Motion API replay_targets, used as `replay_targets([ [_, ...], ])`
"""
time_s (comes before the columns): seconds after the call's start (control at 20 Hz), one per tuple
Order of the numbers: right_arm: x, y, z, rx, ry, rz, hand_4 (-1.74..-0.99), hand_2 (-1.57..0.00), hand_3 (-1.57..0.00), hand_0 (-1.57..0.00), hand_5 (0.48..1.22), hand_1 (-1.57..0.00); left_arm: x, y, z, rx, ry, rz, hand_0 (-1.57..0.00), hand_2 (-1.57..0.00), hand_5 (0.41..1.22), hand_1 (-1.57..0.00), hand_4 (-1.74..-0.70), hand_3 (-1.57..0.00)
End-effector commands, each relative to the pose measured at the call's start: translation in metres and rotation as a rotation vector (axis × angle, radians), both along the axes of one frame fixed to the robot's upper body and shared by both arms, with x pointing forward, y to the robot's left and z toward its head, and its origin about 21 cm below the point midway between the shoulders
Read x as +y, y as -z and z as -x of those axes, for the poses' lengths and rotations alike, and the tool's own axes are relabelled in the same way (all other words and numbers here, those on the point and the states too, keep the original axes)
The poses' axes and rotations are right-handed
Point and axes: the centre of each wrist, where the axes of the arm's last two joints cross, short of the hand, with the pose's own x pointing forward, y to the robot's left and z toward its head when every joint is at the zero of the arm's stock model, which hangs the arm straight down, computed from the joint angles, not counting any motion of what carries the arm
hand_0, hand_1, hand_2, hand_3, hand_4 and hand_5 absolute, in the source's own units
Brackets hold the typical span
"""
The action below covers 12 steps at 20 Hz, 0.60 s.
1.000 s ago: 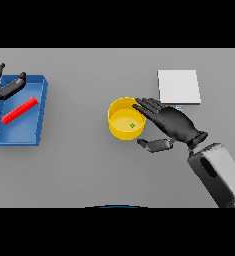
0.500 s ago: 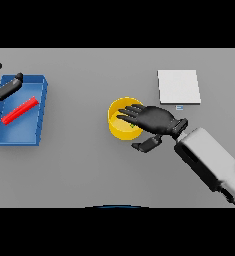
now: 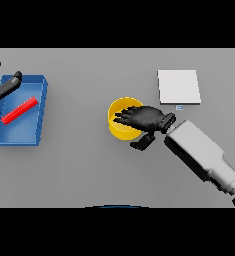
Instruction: Pick up the red beaker and tilt it to pour out 1 green nut into yellow bowl. Pick up the yellow bowl and place it on the metallic measuring scale.
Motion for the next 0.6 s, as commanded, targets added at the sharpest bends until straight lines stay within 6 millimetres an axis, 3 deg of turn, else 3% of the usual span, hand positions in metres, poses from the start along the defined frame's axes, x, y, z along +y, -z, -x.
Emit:
replay_targets([
  [0.0,0.001,0.0008,-0.0005,0.009,0.003,0.003,-1.188,0.0,-0.01,0.0,0.693,0.0,0.0005,0.0041,0.0002,0.01,-0.006,-0.007,0.0,0.0,0.708,0.0,-0.79,0.0],
  [0.2,0.0063,0.0026,-0.0047,0.007,0.017,0.01,-1.261,-0.09,-0.13,-0.05,0.809,-0.06,0.0008,0.0047,-0.001,0.013,-0.004,-0.005,0.0,0.0,0.712,0.0,-0.79,0.0],
  [0.25,0.0066,0.0026,-0.0035,0.014,0.001,0.005,-1.309,-0.19,-0.21,-0.19,0.891,-0.18,0.0015,0.0061,-0.0002,0.012,0.003,-0.003,0.0,0.0,0.711,0.0,-0.79,0.0],
  [0.3,0.008,0.0033,-0.0031,0.01,-0.008,-0.006,-1.363,-0.35,-0.32,-0.45,0.957,-0.41,-0.001,0.0056,-0.0022,0.009,0.003,-0.008,0.0,0.0,0.71,0.0,-0.79,0.0],
  [0.35,0.0081,0.0027,-0.0027,0.009,-0.008,-0.001,-1.435,-0.59,-0.57,-0.68,1.01,-0.64,0.0003,0.007,-0.0028,0.006,0.003,-0.006,0.0,0.0,0.71,0.0,-0.79,0.0],
  [0.4,0.0054,0.0027,-0.0038,0.022,-0.024,-0.014,-1.492,-0.79,-0.68,-0.86,1.052,-0.83,0.0055,0.0047,-0.0025,0.005,0.001,-0.008,0.0,0.0,0.71,0.0,-0.79,0.0],
  [0.5,0.0029,0.0003,-0.0025,0.032,-0.039,-0.007,-1.578,-1.07,-0.88,-1.11,1.113,-1.09,0.0,0.0031,-0.0043,0.001,0.004,-0.012,0.0,0.0,0.707,0.0,-0.79,0.0],
  [0.55,0.0046,0.0001,-0.0028,0.037,-0.034,-0.004,-1.611,-1.13,-0.97,-1.21,1.135,-1.19,-0.0001,0.0058,-0.0032,0.005,0.004,-0.011,0.0,0.0,0.709,0.0,-0.79,0.0],
])
